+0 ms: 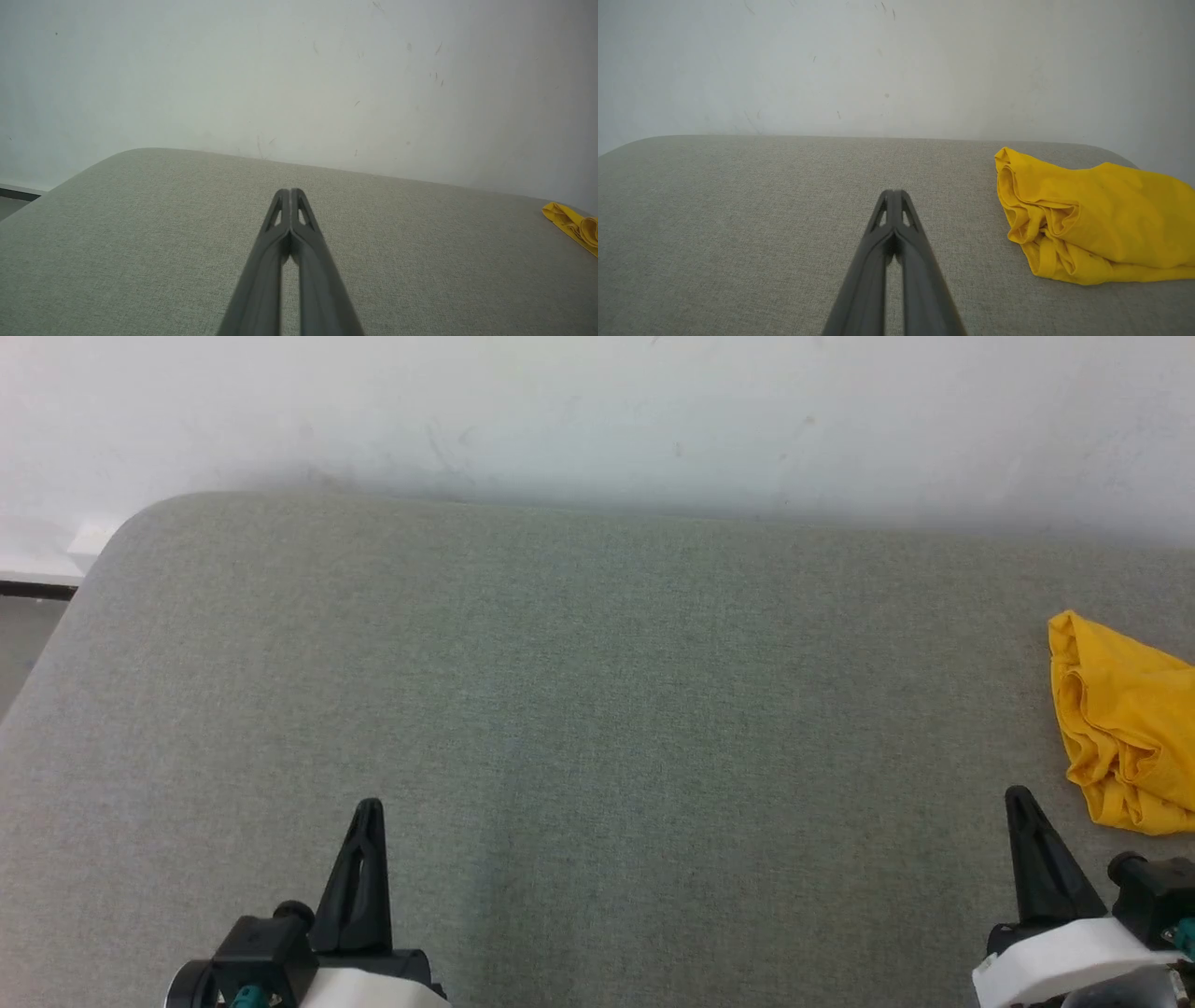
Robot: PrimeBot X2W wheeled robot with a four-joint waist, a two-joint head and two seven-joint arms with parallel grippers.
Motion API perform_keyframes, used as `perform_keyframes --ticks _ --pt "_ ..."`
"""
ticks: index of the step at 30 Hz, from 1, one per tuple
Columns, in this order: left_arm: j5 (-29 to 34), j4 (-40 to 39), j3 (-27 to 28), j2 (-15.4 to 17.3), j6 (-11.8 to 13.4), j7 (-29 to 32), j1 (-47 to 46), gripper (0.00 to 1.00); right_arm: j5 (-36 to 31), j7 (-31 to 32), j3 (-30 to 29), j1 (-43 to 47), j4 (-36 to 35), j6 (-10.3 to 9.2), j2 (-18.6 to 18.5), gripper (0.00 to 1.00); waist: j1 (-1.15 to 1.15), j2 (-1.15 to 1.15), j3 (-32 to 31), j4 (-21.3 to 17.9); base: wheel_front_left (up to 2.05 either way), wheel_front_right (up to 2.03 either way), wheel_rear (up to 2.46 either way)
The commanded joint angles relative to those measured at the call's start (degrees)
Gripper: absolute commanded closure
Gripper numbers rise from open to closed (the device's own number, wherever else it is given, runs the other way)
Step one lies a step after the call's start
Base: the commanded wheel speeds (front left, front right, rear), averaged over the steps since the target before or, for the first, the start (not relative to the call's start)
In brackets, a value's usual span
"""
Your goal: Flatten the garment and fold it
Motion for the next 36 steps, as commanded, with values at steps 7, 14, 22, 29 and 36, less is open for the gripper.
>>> perform_keyframes --ticks 7,14,22,29,36 --pt "1.3 0.8 0.7 -0.2 -0.5 1.1 -1.5 1.0 -1.0 0.7 0.7 -1.0 -0.2 -0.03 0.1 1.0 0.0 0.0 -0.3 -0.1 0.0 0.0 0.0" --pt "1.9 1.2 1.0 -0.3 -0.7 1.9 -2.0 1.0 -1.5 1.2 1.2 -1.4 -0.2 -0.04 0.1 1.0 0.0 0.0 -0.5 -0.3 0.0 0.0 0.0" --pt "2.6 1.8 1.4 -0.3 -1.0 2.9 -2.7 1.0 -2.0 1.7 1.8 -1.8 -0.3 -0.05 0.1 1.0 0.0 0.0 -0.8 -0.5 0.0 0.0 0.0" --pt "3.3 2.3 1.7 -0.3 -1.2 3.7 -3.3 1.0 -2.5 2.1 2.3 -2.3 -0.3 -0.06 0.1 1.0 0.0 0.0 -1.1 -0.6 0.0 0.0 0.0" --pt "3.8 2.7 2.0 -0.4 -1.3 4.4 -3.8 1.0 -2.9 2.5 2.7 -2.6 -0.4 -0.06 0.1 1.0 0.0 0.0 -1.3 -0.7 0.0 0.0 0.0"
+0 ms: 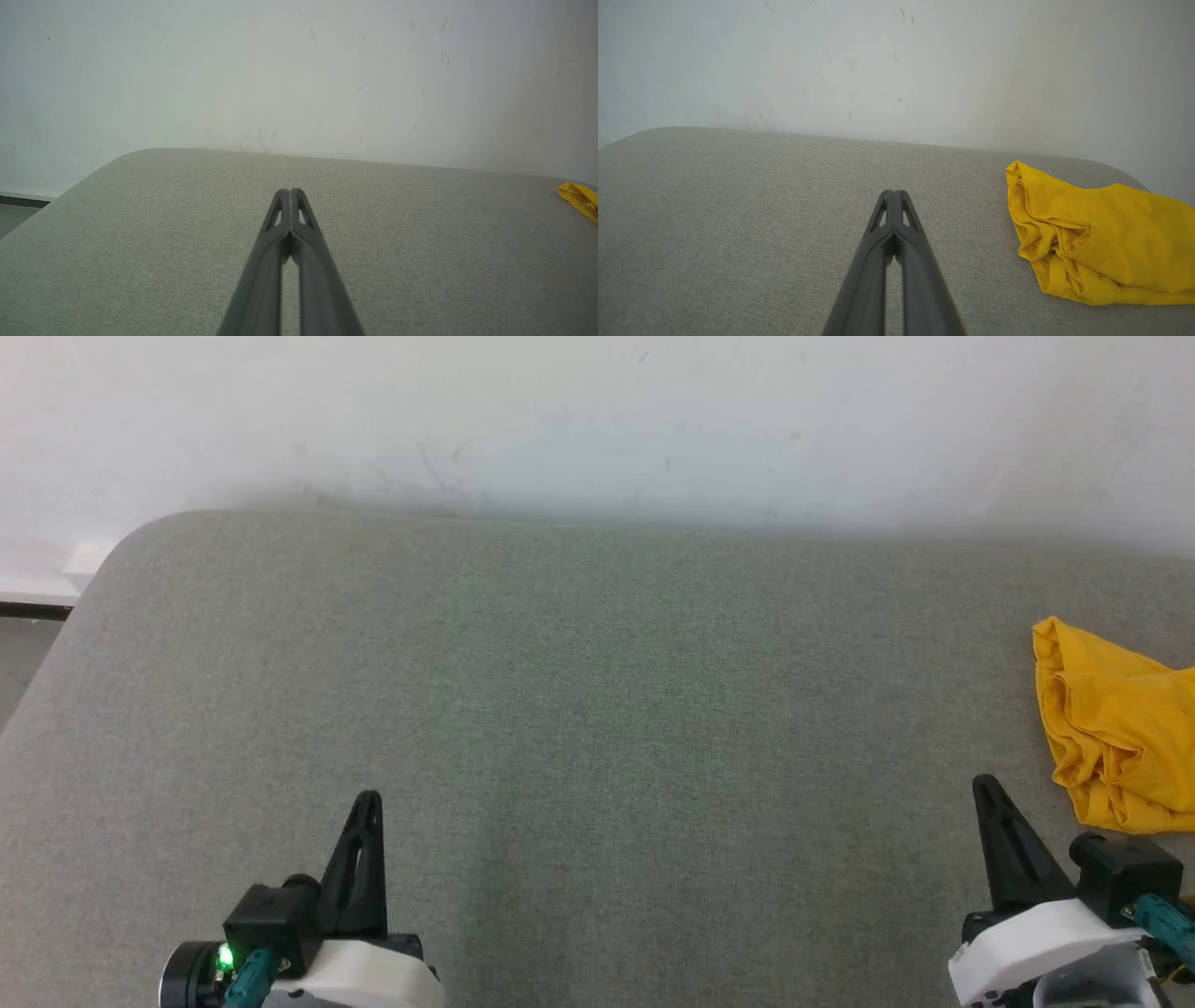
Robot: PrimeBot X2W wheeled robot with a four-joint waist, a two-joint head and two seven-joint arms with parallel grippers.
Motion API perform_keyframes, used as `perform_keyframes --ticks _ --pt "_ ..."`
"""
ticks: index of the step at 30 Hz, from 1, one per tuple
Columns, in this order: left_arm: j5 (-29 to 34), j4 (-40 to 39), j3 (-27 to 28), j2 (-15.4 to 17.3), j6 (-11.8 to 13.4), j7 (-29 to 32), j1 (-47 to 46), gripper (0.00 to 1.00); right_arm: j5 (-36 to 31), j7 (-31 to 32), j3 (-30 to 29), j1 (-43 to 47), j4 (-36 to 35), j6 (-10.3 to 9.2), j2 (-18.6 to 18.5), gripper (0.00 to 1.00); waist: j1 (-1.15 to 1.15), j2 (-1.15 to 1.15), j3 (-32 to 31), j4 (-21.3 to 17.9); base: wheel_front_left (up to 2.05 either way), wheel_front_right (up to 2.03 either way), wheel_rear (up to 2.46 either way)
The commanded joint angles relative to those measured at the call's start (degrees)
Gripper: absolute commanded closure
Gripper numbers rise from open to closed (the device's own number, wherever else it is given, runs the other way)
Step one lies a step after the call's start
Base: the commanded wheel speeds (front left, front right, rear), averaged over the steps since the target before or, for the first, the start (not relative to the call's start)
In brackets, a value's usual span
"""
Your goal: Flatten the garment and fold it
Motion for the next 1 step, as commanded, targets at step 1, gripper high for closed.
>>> perform_keyframes --ticks 1 --pt "0.5 0.3 0.4 -0.2 -0.3 0.4 -1.4 1.0 -0.6 0.2 0.3 -1.0 -0.3 -0.06 0.1 1.0 0.0 0.0 0.0 0.0 0.0 0.0 0.0"
